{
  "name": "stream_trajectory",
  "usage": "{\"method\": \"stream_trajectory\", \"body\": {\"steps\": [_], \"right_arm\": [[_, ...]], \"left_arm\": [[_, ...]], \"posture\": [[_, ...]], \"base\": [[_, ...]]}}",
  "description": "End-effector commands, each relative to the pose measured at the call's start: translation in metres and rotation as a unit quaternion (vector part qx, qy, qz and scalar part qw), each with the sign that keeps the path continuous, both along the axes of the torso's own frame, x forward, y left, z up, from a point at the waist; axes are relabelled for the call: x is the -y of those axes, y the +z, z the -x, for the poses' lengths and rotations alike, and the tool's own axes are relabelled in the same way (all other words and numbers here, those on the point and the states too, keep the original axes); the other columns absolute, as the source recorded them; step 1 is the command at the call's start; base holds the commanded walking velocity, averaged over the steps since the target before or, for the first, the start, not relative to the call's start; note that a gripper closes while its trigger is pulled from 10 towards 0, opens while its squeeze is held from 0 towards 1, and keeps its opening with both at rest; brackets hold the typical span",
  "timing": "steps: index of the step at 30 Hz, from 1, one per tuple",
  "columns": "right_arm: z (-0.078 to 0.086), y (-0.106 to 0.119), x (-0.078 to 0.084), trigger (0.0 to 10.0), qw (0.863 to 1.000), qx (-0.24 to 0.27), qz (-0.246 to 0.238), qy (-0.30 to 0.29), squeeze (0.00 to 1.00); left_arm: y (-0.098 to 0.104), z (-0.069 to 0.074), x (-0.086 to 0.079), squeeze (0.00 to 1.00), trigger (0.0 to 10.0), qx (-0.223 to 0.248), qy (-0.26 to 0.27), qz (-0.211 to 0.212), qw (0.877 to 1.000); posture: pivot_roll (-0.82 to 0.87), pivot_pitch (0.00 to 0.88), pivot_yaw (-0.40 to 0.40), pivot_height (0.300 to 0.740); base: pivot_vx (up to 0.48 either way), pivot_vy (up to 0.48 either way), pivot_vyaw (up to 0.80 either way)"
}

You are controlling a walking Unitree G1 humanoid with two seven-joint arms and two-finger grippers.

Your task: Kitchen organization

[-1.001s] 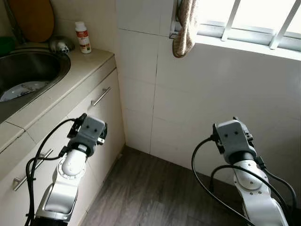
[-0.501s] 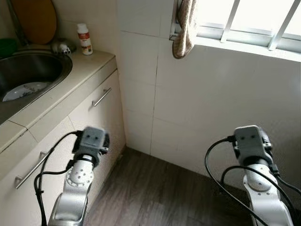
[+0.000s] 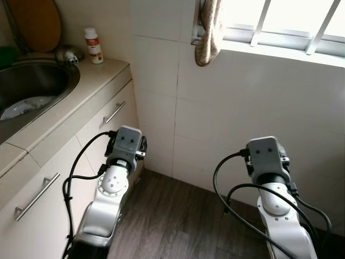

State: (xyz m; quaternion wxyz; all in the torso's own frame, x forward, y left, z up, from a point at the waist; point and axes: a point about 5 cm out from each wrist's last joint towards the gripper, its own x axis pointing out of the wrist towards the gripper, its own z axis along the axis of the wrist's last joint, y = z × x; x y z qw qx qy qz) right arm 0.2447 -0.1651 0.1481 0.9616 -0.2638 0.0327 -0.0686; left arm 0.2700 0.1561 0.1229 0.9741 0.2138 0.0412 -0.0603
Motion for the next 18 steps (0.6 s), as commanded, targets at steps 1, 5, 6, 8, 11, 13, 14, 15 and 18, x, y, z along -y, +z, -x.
{"method": "stream_trajectory", "body": {"steps": [1, 5, 6, 8, 11, 13, 14, 15, 18], "right_arm": [[-0.002, 0.0, -0.001, 10.0, 0.999, 0.009, 0.038, 0.025, 0.0], [-0.007, -0.006, 0.003, 10.0, 0.996, 0.004, 0.077, 0.034, 0.0], [-0.007, -0.005, 0.001, 10.0, 0.996, 0.005, 0.081, 0.039, 0.0], [-0.007, -0.004, -0.003, 10.0, 0.994, 0.009, 0.093, 0.05, 0.0], [-0.006, -0.003, -0.007, 10.0, 0.993, 0.014, 0.101, 0.06, 0.0], [-0.005, -0.006, -0.008, 10.0, 0.992, 0.009, 0.104, 0.071, 0.0], [-0.004, -0.008, -0.008, 10.0, 0.992, 0.006, 0.106, 0.075, 0.0], [-0.004, -0.009, -0.008, 10.0, 0.991, 0.004, 0.106, 0.076, 0.0], [-0.006, -0.009, -0.006, 10.0, 0.992, 0.003, 0.106, 0.071, 0.0]], "left_arm": [[0.003, 0.002, 0.0, 0.0, 10.0, 0.017, -0.024, -0.017, 0.999], [0.002, 0.002, -0.005, 0.0, 10.0, 0.016, -0.031, -0.04, 0.999], [0.002, 0.003, 0.0, 0.0, 10.0, 0.019, -0.04, -0.043, 0.998], [0.003, 0.006, 0.006, 0.0, 10.0, 0.03, -0.057, -0.054, 0.996], [0.005, 0.01, 0.011, 0.0, 10.0, 0.042, -0.071, -0.073, 0.994], [0.001, 0.013, 0.011, 0.0, 10.0, 0.041, -0.084, -0.086, 0.992], [-0.001, 0.012, 0.011, 0.0, 10.0, 0.04, -0.084, -0.088, 0.992], [-0.001, 0.011, 0.012, 0.0, 10.0, 0.043, -0.084, -0.088, 0.992], [0.001, 0.006, 0.015, 0.0, 10.0, 0.051, -0.085, -0.082, 0.992]], "posture": [[0.08, 0.0, -0.039, 0.74], [0.09, 0.0, -0.051, 0.74], [0.09, 0.0, -0.049, 0.74], [0.09, 0.0, -0.048, 0.74], [0.09, 0.0, -0.046, 0.74], [0.09, 0.0, -0.045, 0.74], [0.08, 0.0, -0.047, 0.74], [0.08, 0.0, -0.047, 0.74], [0.07, 0.0, -0.041, 0.74]], "base": [[0.0, 0.0, 0.0], [0.0, 0.0, 0.0], [0.0, 0.0, 0.0], [0.0, 0.0, 0.0], [0.0, 0.0, 0.0], [0.0, 0.0, 0.0], [0.0, 0.0, 0.0], [0.0, 0.0, 0.0], [0.0, 0.0, 0.0]]}}
